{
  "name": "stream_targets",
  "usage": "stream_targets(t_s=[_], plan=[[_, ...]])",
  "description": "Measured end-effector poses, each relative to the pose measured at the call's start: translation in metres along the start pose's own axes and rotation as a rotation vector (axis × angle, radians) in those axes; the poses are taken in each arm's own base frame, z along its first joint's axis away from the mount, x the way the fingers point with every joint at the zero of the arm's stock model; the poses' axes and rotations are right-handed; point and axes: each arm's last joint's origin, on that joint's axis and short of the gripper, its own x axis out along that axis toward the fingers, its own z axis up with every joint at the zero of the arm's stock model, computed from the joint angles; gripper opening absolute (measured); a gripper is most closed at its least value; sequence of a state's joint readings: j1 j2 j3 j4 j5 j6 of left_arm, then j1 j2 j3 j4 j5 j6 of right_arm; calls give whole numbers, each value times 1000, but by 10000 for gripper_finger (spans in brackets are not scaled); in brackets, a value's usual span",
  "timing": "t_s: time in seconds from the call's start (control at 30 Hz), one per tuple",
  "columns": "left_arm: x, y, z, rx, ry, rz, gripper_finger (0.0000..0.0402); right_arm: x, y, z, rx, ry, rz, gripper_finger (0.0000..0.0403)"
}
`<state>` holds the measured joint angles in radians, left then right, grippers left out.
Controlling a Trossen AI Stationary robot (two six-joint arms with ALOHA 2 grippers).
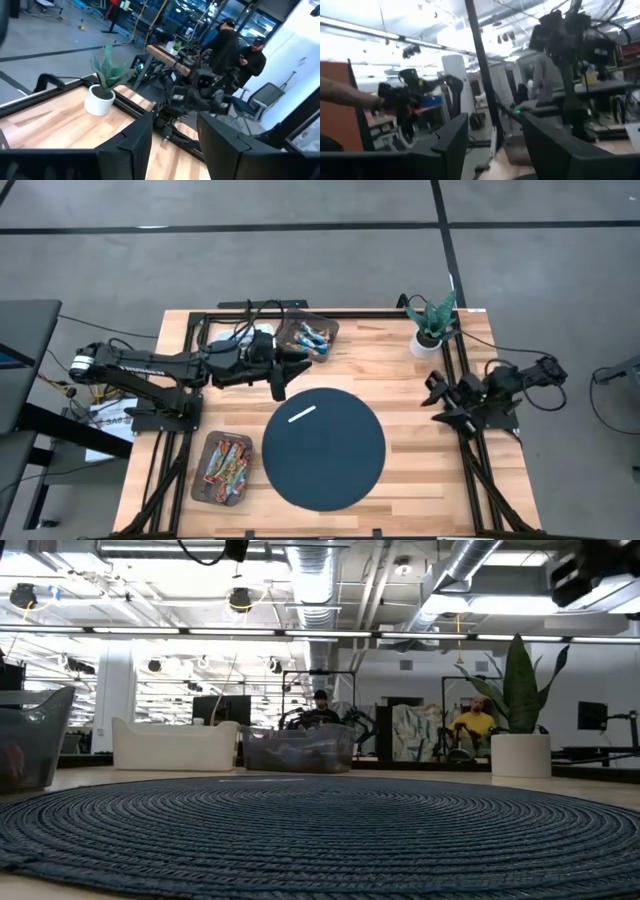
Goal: Pick and place Granola Bars by type
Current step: Return to Home Position
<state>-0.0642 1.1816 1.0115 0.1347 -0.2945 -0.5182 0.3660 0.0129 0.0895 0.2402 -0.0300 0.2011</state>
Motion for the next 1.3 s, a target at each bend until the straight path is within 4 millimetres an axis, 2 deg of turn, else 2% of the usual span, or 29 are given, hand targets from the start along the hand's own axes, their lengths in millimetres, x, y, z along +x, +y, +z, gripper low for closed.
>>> stream_targets(t_s=[0.1,0.2,0.43,0.63,0.9,1.0,1.07,1.2,1.3], plan=[[-1,-5,-2,0,4,-20,146,0,-5,-18,-16,87,-11,178],[-3,-10,-3,6,1,-45,146,-1,-8,-27,-37,95,-31,177],[-6,-18,-5,43,-6,-86,146,-6,-18,-47,-82,289,-120,177],[-9,-25,-10,114,13,-113,146,-7,-22,-46,-153,355,-184,177],[-13,-35,-19,253,44,-194,146,-8,-24,-44,-158,375,-225,177],[-16,-34,-37,285,92,-217,146,-8,-24,-44,-158,375,-225,177],[-21,-27,-57,282,140,-217,146,-8,-24,-44,-158,373,-225,177],[-36,0,-98,225,117,-253,146,-8,-24,-44,-159,370,-226,177],[-53,23,-119,214,28,-290,146,-8,-24,-44,-159,370,-226,177]])
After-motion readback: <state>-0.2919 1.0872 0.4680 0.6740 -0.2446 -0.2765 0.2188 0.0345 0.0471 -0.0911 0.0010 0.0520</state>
